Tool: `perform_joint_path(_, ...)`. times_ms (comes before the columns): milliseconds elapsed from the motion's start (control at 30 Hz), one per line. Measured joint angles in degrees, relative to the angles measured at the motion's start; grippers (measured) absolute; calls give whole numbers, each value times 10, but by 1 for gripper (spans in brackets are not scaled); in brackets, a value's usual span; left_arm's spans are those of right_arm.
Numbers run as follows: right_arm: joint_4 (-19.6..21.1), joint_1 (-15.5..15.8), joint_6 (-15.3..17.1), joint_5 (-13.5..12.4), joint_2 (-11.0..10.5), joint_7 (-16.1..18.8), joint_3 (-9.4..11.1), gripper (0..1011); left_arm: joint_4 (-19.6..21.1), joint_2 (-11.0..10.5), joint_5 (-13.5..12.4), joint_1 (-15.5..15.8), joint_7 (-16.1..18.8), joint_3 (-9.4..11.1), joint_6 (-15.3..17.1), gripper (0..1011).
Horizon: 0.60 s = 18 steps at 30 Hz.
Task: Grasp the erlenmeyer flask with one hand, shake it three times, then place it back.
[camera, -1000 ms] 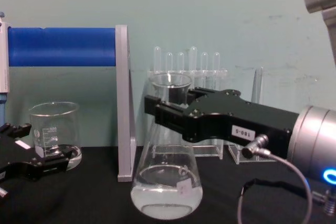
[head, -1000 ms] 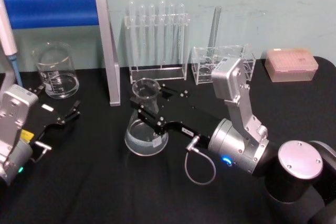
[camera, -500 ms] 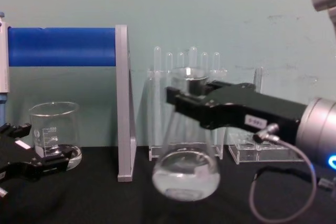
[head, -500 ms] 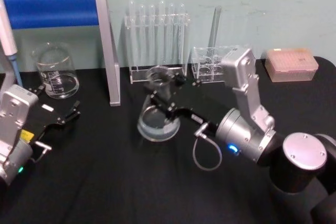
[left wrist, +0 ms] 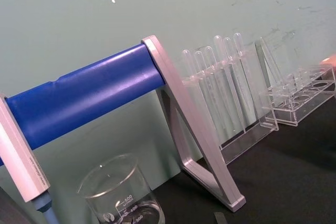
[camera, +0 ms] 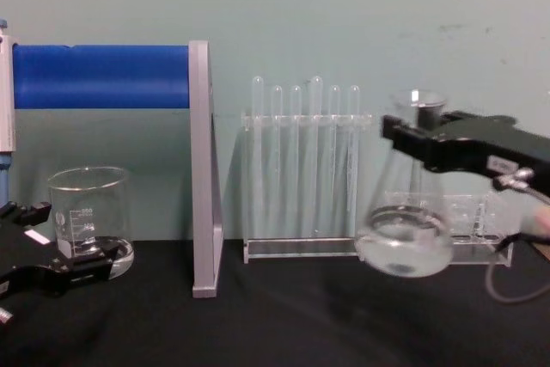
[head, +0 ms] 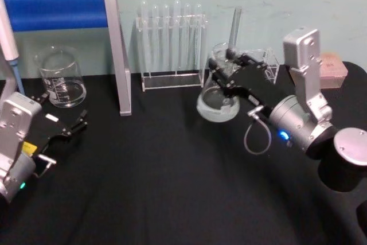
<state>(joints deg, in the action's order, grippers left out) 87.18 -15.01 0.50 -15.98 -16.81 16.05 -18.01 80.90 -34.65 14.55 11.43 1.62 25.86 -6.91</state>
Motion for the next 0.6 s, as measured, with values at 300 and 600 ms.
perform_joint_path(300,-18,-5,-1,12,4,-17,32,457,0,0,0,0,0,0,0,1001)
perform_joint_path(600,-28,-5,0,24,10,-24,55,457,0,0,0,0,0,0,0,1001)
